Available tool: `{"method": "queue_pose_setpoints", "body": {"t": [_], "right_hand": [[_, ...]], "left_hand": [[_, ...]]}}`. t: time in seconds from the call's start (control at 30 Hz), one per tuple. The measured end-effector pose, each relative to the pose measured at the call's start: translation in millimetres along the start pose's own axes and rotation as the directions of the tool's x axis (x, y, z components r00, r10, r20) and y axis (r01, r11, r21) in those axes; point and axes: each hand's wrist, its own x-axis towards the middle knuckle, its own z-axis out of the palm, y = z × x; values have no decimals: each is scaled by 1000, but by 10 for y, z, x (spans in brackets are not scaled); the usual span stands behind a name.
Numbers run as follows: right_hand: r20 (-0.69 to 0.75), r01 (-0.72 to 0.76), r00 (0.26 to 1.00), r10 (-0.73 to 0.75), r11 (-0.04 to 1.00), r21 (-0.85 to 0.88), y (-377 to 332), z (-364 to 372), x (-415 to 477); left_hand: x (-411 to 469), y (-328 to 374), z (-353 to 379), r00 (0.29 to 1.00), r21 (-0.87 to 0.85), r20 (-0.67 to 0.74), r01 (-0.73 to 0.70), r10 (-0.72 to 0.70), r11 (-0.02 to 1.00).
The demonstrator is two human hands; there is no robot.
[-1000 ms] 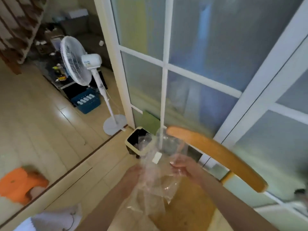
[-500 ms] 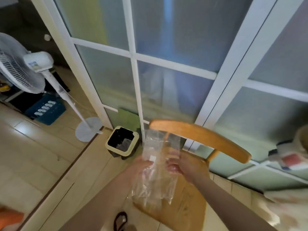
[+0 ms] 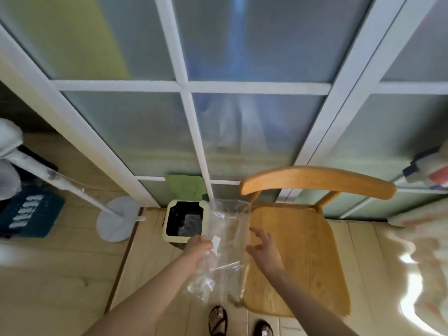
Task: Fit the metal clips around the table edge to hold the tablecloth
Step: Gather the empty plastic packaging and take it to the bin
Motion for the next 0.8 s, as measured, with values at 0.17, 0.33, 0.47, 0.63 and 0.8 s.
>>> {"method": "queue_pose_setpoints", "body": {"t": [0.17, 0.33, 0.47, 0.63, 0.8], "right_hand": [[155, 156, 979, -131, 975, -159, -120, 330, -18], [240, 124, 968, -77, 975, -185, -233, 720, 106], [270, -204, 950, 159, 968, 146, -296, 1075, 176], [426, -469, 868, 254, 699, 539, -393, 1582, 455], [347, -493, 870, 351, 628, 602, -509, 2247, 902]], "left_hand": [[84, -105, -238, 999, -53, -15, 39, -40, 998], [190, -211, -509, 998, -181, -52, 25, -35, 983], [485, -335, -823, 991, -189, -99, 67, -87, 980], [1007, -308, -1245, 994, -205, -30, 101, -110, 974], [1606, -205, -1653, 977, -183, 201, 111, -73, 977]]}}
